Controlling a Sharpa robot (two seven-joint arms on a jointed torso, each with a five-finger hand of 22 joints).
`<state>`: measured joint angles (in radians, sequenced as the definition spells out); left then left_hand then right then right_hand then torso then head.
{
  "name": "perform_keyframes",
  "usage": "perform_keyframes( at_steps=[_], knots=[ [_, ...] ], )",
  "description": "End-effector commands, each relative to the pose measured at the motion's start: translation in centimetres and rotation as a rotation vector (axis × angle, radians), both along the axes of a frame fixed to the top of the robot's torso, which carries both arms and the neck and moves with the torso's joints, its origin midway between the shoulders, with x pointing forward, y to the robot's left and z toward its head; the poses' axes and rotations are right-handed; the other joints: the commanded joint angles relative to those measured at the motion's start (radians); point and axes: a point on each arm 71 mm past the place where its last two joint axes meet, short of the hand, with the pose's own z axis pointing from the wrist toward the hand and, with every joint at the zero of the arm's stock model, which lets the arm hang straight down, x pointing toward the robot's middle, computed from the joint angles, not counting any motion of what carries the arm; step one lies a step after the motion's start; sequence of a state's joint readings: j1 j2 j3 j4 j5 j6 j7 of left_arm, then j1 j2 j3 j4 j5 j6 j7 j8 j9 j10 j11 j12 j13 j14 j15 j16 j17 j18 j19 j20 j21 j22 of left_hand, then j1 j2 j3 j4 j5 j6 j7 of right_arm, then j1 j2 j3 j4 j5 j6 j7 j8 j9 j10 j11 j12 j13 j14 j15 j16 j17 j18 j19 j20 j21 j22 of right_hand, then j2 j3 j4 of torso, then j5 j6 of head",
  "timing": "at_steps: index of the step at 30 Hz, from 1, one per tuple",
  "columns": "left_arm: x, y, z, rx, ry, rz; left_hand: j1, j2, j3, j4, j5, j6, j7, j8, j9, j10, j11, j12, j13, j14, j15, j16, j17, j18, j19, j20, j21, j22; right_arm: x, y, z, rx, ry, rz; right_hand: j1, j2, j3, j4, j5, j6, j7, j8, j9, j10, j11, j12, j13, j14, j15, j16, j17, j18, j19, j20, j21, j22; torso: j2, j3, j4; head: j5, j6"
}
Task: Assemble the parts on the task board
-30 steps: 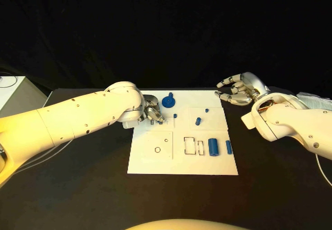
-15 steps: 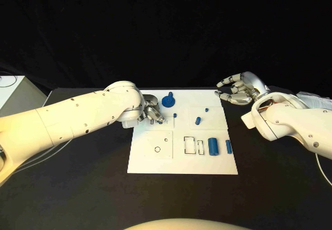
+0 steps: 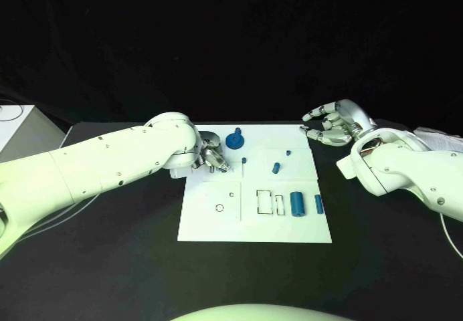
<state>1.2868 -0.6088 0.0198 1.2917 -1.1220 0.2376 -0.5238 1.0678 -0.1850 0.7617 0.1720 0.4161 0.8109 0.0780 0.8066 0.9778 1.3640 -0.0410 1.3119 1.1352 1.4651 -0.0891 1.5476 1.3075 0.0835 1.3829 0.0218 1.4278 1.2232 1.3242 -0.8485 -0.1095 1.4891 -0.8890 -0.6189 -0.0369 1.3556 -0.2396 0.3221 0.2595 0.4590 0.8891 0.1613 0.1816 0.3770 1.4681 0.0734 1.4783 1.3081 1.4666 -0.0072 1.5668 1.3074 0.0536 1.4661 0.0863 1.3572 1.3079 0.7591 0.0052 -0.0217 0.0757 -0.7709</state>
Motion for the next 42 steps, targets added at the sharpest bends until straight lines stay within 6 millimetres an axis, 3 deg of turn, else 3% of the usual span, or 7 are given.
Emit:
perform_keyframes(
  at_steps=[1, 8, 26, 28, 42],
  knots=[
    [-0.4, 0.0, -1.0, 0.038, 0.043, -0.022, 0.003, 0.014, 0.121, -0.126, 0.005, 0.054, -0.050, 0.006, 0.017, 0.001, -0.001, -0.005, -0.001, 0.093, -0.005, -0.002, 0.221, -0.012, 0.004, -0.003, 0.003, 0.001, 0.0, 0.1, 0.0, -0.009, -0.001, 0.010, -0.005, -0.008, 0.007, 0.001, 0.006, 0.000, -0.001, 0.006, 0.002, 0.014, 0.001, 0.007, 0.184, 0.100, 0.002, -0.005, 0.247, 0.003, 0.034, 0.005, -0.006, 0.045, 0.000, 0.0001, 0.0001, 0.000, 0.000],
    [-0.3, -0.1, -1.0, 0.037, 0.040, -0.019, 0.002, 0.015, 0.120, -0.128, 0.004, 0.055, -0.050, 0.006, 0.018, 0.001, -0.002, -0.006, -0.003, 0.092, -0.005, -0.002, 0.220, -0.012, 0.004, -0.003, 0.003, 0.001, 0.0, 0.1, 0.0, -0.009, -0.001, 0.011, -0.005, -0.008, 0.007, 0.001, 0.006, 0.000, -0.001, 0.006, 0.002, 0.014, 0.001, 0.007, 0.184, 0.100, 0.002, -0.005, 0.247, 0.003, 0.034, 0.005, -0.006, 0.045, 0.001, -0.0014, -0.0015, -0.002, -0.001],
    [-0.5, -0.3, -2.1, 0.062, 0.059, -0.027, -0.020, 0.008, 0.080, -0.120, -0.012, 0.058, -0.052, -0.003, 0.026, 0.002, -0.002, -0.009, -0.009, 0.093, -0.005, -0.002, 0.222, -0.012, 0.005, -0.004, 0.002, 0.002, -0.1, 0.0, 0.0, -0.009, 0.001, 0.010, -0.005, -0.008, 0.007, 0.001, 0.006, 0.000, -0.001, 0.006, 0.002, 0.014, 0.001, 0.007, 0.184, 0.100, 0.002, -0.005, 0.247, 0.003, 0.034, 0.005, -0.006, 0.045, 0.001, 0.0001, -0.0007, -0.008, -0.013],
    [-0.5, -0.3, -2.2, 0.064, 0.061, -0.029, -0.023, 0.008, 0.071, -0.118, -0.014, 0.060, -0.053, -0.004, 0.028, 0.011, -0.002, 0.002, 0.010, 0.093, -0.006, -0.002, 0.222, -0.012, 0.005, -0.004, 0.002, 0.001, -0.1, 0.0, 0.0, -0.009, 0.002, 0.010, -0.005, -0.008, 0.007, 0.001, 0.006, 0.000, -0.001, 0.006, 0.002, 0.014, 0.001, 0.007, 0.184, 0.100, 0.002, -0.005, 0.247, 0.003, 0.034, 0.005, -0.006, 0.045, 0.001, 0.0003, -0.0006, -0.009, -0.014],
    [-0.6, -0.4, -2.3, 0.065, 0.061, -0.030, -0.028, 0.006, 0.054, -0.114, -0.016, 0.065, -0.055, -0.006, 0.031, 0.010, -0.003, 0.003, 0.011, 0.093, -0.007, -0.002, 0.221, -0.012, 0.004, -0.004, 0.000, 0.001, -0.1, 0.0, 0.0, -0.009, 0.002, 0.011, -0.005, -0.008, 0.007, 0.001, 0.006, 0.000, -0.001, 0.006, 0.002, 0.014, 0.001, 0.007, 0.184, 0.100, 0.002, -0.005, 0.247, 0.003, 0.034, 0.005, -0.006, 0.045, -0.001, 0.0005, -0.0001, -0.010, -0.015]
  ],
)
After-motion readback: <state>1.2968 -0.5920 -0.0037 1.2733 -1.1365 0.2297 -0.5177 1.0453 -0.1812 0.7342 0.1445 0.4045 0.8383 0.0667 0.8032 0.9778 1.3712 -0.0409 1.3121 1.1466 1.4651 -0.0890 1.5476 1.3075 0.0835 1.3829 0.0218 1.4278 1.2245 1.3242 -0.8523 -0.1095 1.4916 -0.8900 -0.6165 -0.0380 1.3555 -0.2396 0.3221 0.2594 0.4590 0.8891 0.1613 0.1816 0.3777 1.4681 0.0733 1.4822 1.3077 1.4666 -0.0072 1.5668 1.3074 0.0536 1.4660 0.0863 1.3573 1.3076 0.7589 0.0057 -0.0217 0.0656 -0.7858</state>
